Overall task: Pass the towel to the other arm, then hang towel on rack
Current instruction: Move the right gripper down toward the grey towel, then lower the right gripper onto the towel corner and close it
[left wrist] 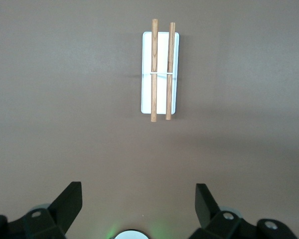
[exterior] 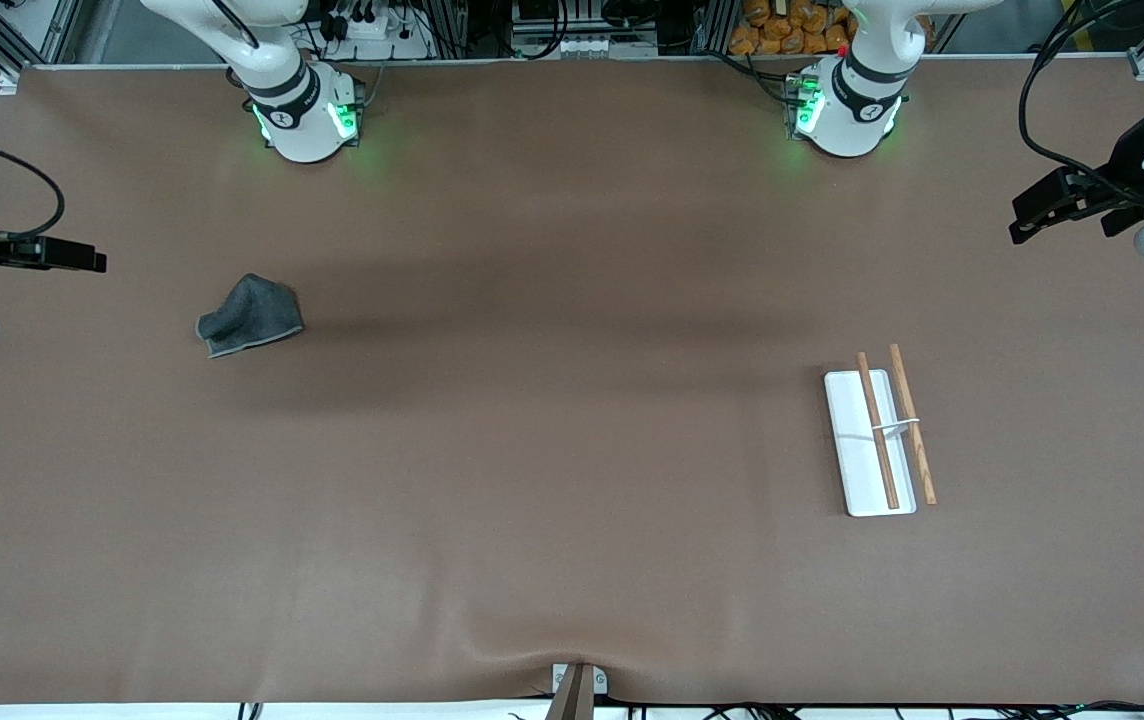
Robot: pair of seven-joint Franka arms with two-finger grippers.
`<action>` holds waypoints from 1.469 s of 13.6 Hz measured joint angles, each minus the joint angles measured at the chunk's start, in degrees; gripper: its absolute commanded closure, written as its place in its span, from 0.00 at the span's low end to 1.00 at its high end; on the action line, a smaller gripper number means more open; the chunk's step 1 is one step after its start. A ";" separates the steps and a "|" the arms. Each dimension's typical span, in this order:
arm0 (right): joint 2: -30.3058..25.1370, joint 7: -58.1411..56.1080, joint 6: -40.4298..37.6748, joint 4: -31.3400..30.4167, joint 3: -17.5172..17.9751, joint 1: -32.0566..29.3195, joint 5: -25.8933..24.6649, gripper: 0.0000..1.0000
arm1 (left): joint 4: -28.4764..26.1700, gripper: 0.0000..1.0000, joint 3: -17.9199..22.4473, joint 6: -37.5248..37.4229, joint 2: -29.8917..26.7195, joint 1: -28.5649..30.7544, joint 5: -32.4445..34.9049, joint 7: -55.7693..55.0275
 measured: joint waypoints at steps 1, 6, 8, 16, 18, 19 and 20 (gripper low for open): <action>0.00 -0.08 0.72 -1.02 0.00 -0.29 0.00 0.00 | 0.00 0.00 0.00 0.00 0.06 0.00 0.00 0.00; -0.63 -0.08 8.44 -8.81 0.13 -0.34 0.00 0.00 | 0.00 0.00 0.00 0.01 0.16 -0.01 0.00 0.00; -1.03 -0.08 12.90 -13.00 0.07 -0.97 0.00 0.00 | 0.00 0.00 0.00 0.01 0.22 -0.01 0.00 0.00; -1.32 -1.45 31.06 -29.00 0.01 -5.52 0.01 0.02 | 0.00 0.00 0.07 0.01 0.79 0.01 0.00 0.00; -1.25 -1.49 39.55 -35.05 0.00 -5.98 0.15 0.09 | -0.01 0.00 0.11 0.01 0.88 0.02 0.00 0.00; -1.13 -1.49 44.13 -37.85 0.02 -5.98 0.23 0.14 | -0.01 0.00 0.12 0.01 0.94 0.02 0.00 0.00; -0.71 -1.49 48.03 -40.09 0.05 -5.98 0.25 0.19 | -0.01 0.00 0.13 0.01 0.99 0.02 0.00 0.00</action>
